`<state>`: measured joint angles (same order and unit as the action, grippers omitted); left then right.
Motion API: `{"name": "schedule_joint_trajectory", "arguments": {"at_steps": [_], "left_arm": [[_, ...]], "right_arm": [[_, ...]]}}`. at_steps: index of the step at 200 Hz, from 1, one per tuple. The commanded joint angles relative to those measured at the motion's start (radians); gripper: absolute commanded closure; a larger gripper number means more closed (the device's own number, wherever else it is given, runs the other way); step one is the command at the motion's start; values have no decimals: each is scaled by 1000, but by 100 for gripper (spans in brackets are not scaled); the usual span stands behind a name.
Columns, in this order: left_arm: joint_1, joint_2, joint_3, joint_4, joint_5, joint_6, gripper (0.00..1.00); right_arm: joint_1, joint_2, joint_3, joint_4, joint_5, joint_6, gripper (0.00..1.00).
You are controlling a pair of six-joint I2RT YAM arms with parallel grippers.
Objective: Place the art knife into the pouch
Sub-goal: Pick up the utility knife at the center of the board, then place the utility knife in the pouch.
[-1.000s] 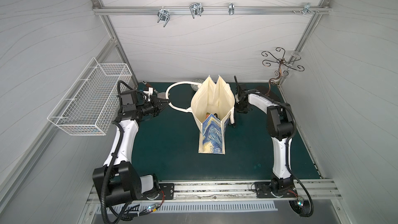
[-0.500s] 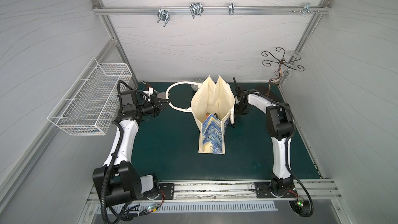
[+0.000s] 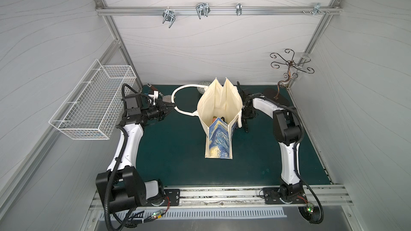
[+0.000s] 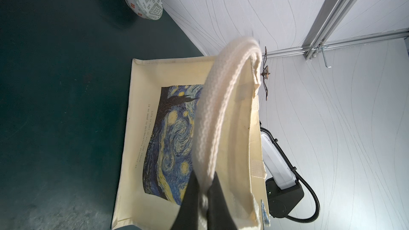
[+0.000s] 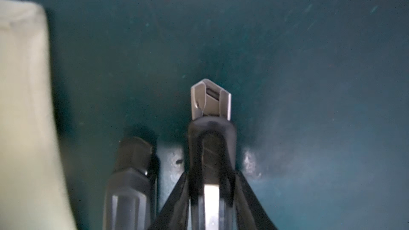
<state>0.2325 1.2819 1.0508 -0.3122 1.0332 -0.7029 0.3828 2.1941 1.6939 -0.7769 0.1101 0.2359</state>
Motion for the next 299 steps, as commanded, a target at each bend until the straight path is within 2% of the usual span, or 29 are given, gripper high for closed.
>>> {"name": "schedule_joint_trajectory", "arguments": {"at_steps": [1, 26, 44, 74, 113, 189, 255, 299], "left_arm": [[-2, -4, 13, 33, 25, 14, 100], [-2, -6, 14, 34, 25, 11, 100], [-2, -8, 10, 36, 24, 11, 100], [-3, -2, 10, 35, 25, 14, 100], [-3, -14, -1, 27, 18, 21, 100], [-3, -7, 3, 45, 19, 7, 100], [-2, -23, -13, 45, 18, 3, 100], [-3, -29, -9, 44, 16, 0, 100]], "right_arm": [[8, 14, -27, -86, 17, -9, 69], [1, 12, -33, -86, 9, -13, 91], [-4, -3, -45, -77, 4, -13, 94], [-17, -69, -80, -36, -44, -15, 95], [-25, -188, -65, -59, -41, -38, 97], [-32, -448, 66, -177, -52, -98, 96], [-13, -654, 122, -72, -210, -135, 95], [48, -729, 206, -38, -242, -172, 94]]}}
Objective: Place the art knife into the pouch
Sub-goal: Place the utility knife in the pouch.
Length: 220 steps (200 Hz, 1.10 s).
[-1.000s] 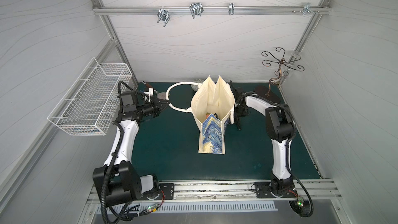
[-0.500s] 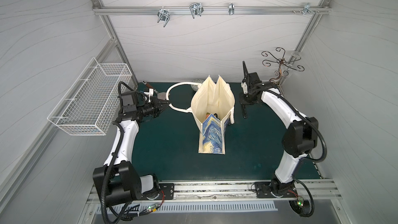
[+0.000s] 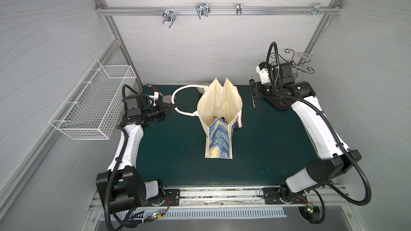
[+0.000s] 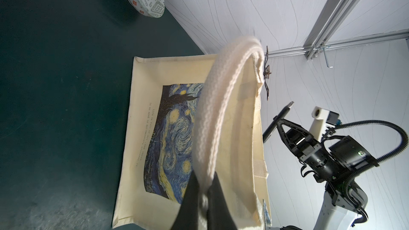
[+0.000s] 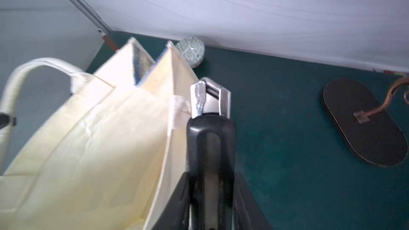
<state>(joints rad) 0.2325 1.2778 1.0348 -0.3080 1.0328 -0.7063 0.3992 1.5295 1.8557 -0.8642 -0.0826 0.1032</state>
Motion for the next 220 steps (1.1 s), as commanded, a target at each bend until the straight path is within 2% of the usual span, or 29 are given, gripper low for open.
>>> {"name": "schedule_joint_trajectory", "arguments": {"at_steps": [1, 16, 61, 97, 118, 183, 220], "left_arm": [[-3, -24, 7, 40, 15, 3, 100], [-2, -25, 10, 40, 16, 1, 100], [-2, -32, 7, 47, 16, -7, 100], [-3, -38, 13, 27, 16, 9, 100], [-5, -34, 10, 47, 19, -10, 100], [-18, -24, 42, 23, 20, 2, 100], [-18, -28, 38, 23, 19, 1, 100]], "right_arm": [[33, -67, 45, 53, -51, -39, 94], [43, -87, 60, 85, -95, -38, 90], [110, -62, 83, 188, -195, -26, 93], [176, 52, 160, 168, -240, -25, 93], [208, 129, 195, 111, -211, -29, 95], [253, 289, 158, 3, -177, -69, 98], [260, 428, 297, -188, -105, -133, 99]]}}
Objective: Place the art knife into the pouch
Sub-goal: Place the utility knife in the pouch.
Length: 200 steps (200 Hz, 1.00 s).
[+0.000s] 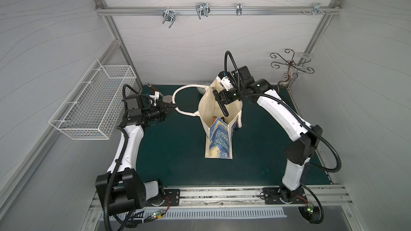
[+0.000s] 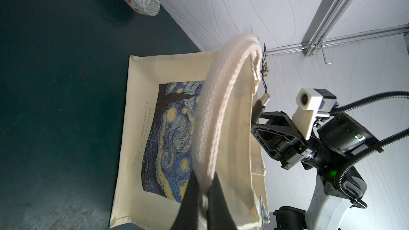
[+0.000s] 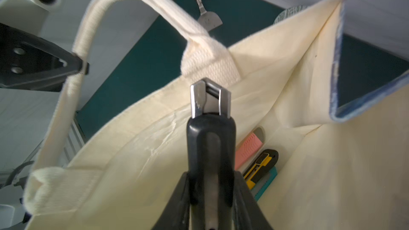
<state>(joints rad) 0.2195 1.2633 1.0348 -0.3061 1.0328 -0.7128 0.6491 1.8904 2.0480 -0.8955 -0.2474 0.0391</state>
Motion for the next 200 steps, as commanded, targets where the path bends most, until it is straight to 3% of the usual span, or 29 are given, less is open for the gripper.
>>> {"name": "schedule_joint_trajectory", "arguments": {"at_steps": [1, 58, 106, 200], "left_arm": [[-5, -14, 38, 21, 19, 7, 100], [-5, -13, 44, 11, 18, 13, 100], [-5, -11, 49, 20, 19, 1, 100], [-5, -6, 63, 22, 31, 2, 100]], "right_arm": [[10, 71, 110, -160, 63, -69, 99], [36, 148, 110, -304, 195, -90, 100], [69, 164, 38, -317, 220, -122, 100], [69, 414, 185, -480, 238, -149, 100]]}}
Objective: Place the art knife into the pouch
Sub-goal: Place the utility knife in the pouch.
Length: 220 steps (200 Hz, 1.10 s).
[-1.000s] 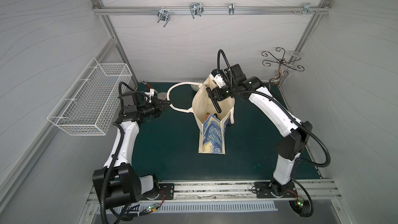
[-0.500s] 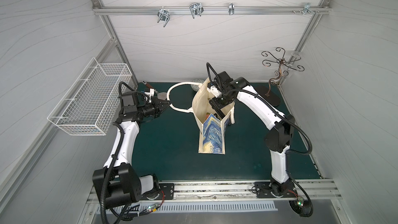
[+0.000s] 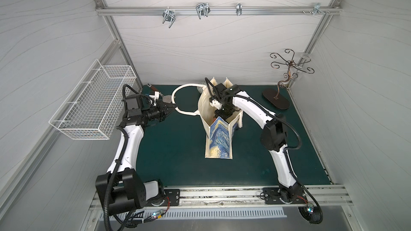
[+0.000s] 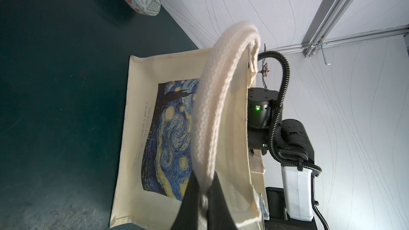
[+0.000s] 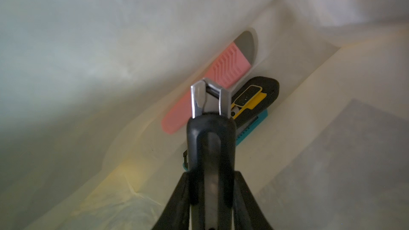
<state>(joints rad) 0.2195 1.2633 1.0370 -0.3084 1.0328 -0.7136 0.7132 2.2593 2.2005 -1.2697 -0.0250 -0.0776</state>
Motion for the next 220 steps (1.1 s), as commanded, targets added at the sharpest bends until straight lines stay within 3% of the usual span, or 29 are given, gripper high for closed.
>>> {"name": "schedule_joint_trajectory", "arguments": {"at_steps": [1, 48, 108, 133, 178, 220], "left_arm": [[-6, -6, 60, 24, 32, 2, 100], [-5, -8, 60, 24, 32, 4, 100], [-5, -11, 56, 5, 27, 16, 100], [-5, -13, 58, 0, 24, 19, 100], [-5, -12, 61, -3, 20, 17, 100], [-5, -20, 63, -20, 14, 27, 100]], "right_arm": [[6, 47, 33, -107, 15, -33, 100], [-3, 38, -44, -60, -6, -21, 100], [-4, 12, -84, -34, 5, -3, 77], [-5, 3, -96, -24, 24, 5, 76], [-6, -56, -102, -11, 35, 13, 48], [-4, -158, -42, -33, 54, 21, 41]]}}
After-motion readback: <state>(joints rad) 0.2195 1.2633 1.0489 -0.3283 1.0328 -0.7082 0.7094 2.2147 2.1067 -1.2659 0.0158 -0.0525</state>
